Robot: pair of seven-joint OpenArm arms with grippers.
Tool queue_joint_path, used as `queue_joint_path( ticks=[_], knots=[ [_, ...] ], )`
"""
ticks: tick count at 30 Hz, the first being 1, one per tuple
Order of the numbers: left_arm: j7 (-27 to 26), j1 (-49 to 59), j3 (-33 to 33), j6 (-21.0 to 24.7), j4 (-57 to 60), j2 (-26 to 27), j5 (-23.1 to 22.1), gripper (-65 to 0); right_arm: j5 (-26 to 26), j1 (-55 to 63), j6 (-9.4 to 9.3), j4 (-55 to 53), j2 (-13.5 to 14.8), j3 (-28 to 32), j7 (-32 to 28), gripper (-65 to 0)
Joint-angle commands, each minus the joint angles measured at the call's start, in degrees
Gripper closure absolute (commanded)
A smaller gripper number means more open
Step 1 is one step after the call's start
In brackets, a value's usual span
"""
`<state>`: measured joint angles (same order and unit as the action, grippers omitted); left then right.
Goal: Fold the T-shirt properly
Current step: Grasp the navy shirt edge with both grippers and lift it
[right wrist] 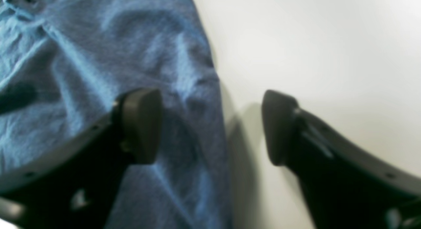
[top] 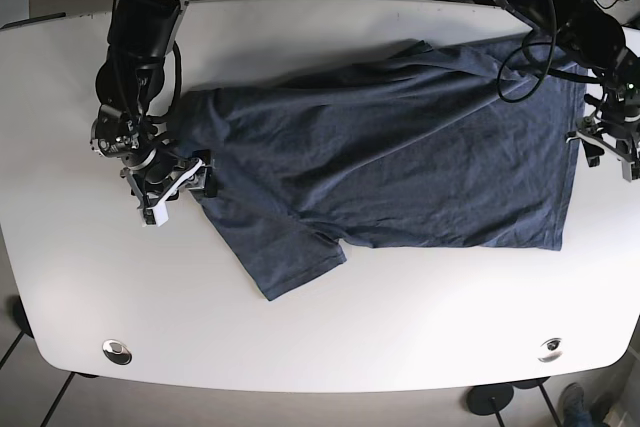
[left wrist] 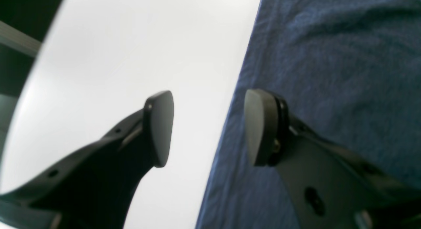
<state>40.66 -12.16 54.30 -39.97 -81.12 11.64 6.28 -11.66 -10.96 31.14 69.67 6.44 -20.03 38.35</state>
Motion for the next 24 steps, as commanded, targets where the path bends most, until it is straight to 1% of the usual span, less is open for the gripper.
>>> queue_joint_path(
  ticks=[1, 2, 3, 4, 6, 7, 8, 10, 12, 15, 16, 17, 18, 19, 20, 21, 22, 24],
  knots=[
    [-2.9, -5.6, -0.8, 0.0, 7.9, 3.4, -0.8, -32.4, -0.3, 0.6, 0.21, 0.7, -1.4, -0.3, 0.6, -30.8],
    [-6.2, -7.7, -2.8, 0.0, 14.4, 4.8, -0.8, -32.4, -0.3, 0.7, 0.21, 0.7, -1.7, -0.3, 0.6, -22.4],
    [-8.7, -8.6, -4.7, 0.0, 18.7, 5.8, -0.8, -32.4, -0.3, 0.8, 0.21, 0.7, -1.9, -0.2, 0.6, -17.6],
    [-12.8, -9.6, -7.4, 1.7, 24.7, 7.4, -0.9, -32.4, -0.3, 1.4, 0.21, 0.7, -1.9, -0.1, 0.6, -11.9],
    [-17.5, -11.5, -10.3, 6.5, 32.3, 8.6, -1.1, -32.4, -0.3, 1.8, 0.21, 0.7, -2.0, -0.2, 0.6, -5.4],
    [-19.3, -12.8, -11.6, 8.4, 35.8, 9.2, -1.1, -32.5, -0.3, 1.8, 0.21, 0.7, -2.0, -0.2, 0.6, -3.5],
    [-21.6, -14.3, -13.6, 9.6, 40.9, 10.2, -1.1, -32.5, -0.3, 1.9, 0.21, 0.7, -2.0, -0.2, 0.6, -2.2],
    [-24.4, -16.5, -16.3, 9.6, 47.6, 11.5, -1.1, -32.5, -0.3, 2.0, 0.21, 1.1, -2.0, -0.2, 0.6, -2.2],
    [-25.5, -17.9, -18.1, 9.7, 50.7, 11.6, -1.1, -32.5, -0.3, 2.0, 0.21, 2.0, -2.1, -0.4, 0.6, -2.2],
    [-23.8, -18.3, -20.1, 9.3, 51.1, 11.6, -1.1, -32.1, -0.3, 2.0, 0.21, 3.1, -2.4, -0.2, 0.6, -2.2],
    [-21.8, -18.4, -21.4, 8.6, 50.8, 11.6, -1.1, -31.8, -0.3, 2.0, 0.21, 3.9, -3.5, -0.4, 0.7, -2.2],
    [-20.8, -18.4, -22.0, 6.9, 50.7, 11.4, -1.1, -31.7, -0.1, 2.0, 0.21, 4.4, -3.8, -0.5, 0.7, -2.2],
    [-20.3, -18.4, -22.2, 4.6, 50.7, 11.3, -1.1, -29.9, -0.1, 2.0, 0.21, 4.8, -3.8, -0.5, 0.8, -2.2],
    [-20.1, -18.4, -22.3, 2.6, 50.7, 11.3, -1.1, -25.3, -0.3, 2.0, 0.21, 5.3, -3.9, -0.4, 0.9, -2.2],
    [-20.0, -18.4, -22.3, 1.3, 50.7, 11.2, -1.1, -17.9, -0.3, 2.0, 0.21, 5.7, -4.0, -0.4, 1.0, -2.2],
    [-20.4, -18.2, -22.4, 1.4, 50.7, 11.2, -1.1, -4.7, -0.3, 2.0, 0.21, 5.7, -4.0, -0.3, 1.0, -2.4],
    [-20.5, -18.1, -22.4, 1.4, 50.7, 11.0, -1.1, 0.0, -0.3, 2.0, 0.21, 5.6, -4.0, -0.1, 0.7, -2.4],
    [-20.6, -18.1, -22.3, 1.0, 50.6, 9.9, -1.1, -1.3, -0.3, 2.0, 0.21, 5.6, -4.1, -0.1, 0.6, -2.4]
  ],
)
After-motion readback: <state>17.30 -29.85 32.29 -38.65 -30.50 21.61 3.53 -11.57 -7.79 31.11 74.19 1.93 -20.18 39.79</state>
